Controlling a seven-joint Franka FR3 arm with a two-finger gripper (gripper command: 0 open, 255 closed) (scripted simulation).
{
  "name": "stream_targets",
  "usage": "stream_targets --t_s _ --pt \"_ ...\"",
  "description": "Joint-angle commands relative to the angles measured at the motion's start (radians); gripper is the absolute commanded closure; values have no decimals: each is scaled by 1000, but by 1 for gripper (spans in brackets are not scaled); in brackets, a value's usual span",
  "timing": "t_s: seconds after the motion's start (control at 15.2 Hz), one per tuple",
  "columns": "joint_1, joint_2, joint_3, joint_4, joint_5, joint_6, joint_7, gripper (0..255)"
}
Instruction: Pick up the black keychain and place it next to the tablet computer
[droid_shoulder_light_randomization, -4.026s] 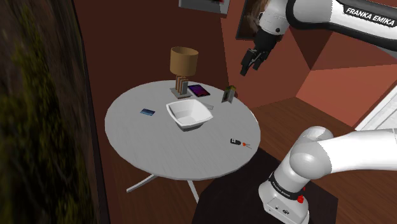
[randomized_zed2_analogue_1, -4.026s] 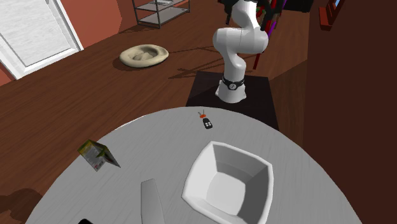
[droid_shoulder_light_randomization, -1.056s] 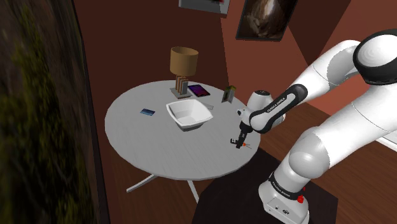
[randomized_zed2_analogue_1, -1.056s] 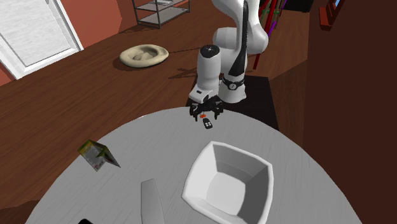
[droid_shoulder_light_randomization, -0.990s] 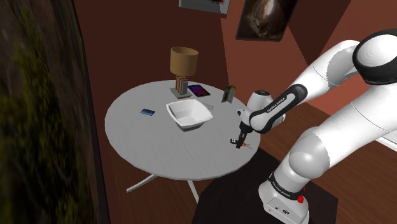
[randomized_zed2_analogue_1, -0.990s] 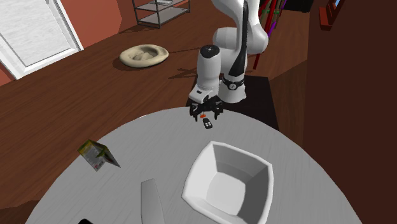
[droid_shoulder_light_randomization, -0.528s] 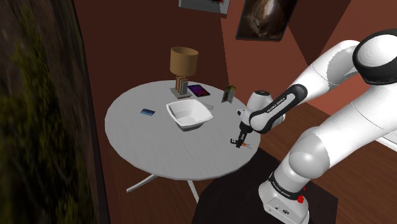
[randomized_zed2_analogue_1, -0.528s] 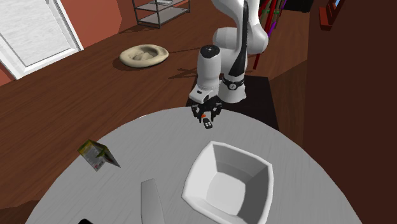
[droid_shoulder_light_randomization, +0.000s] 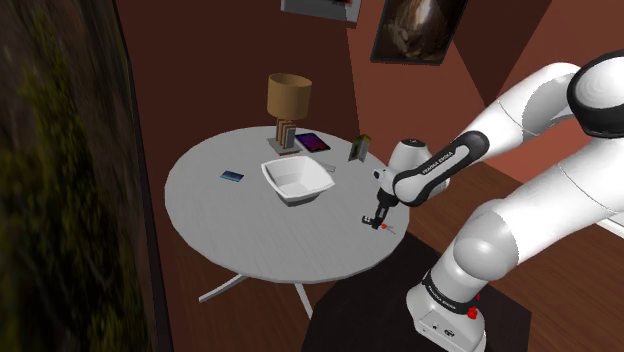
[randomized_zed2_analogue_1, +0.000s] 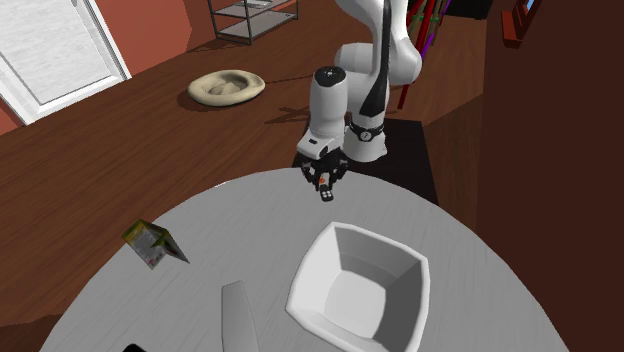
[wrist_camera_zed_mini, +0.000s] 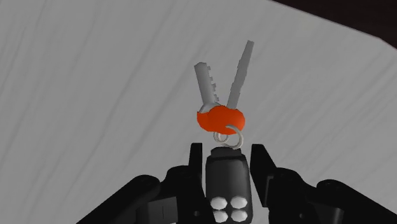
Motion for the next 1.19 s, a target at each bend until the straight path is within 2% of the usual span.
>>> stream_targets --t_s 0.0,0.79,1.12 --pt "-12 -52 9 -2 -7 -53 5 255" --pt "-29 -311 57 38 13 -349 4 255" --pt "66 -61 6 228 94 -281 -42 255"
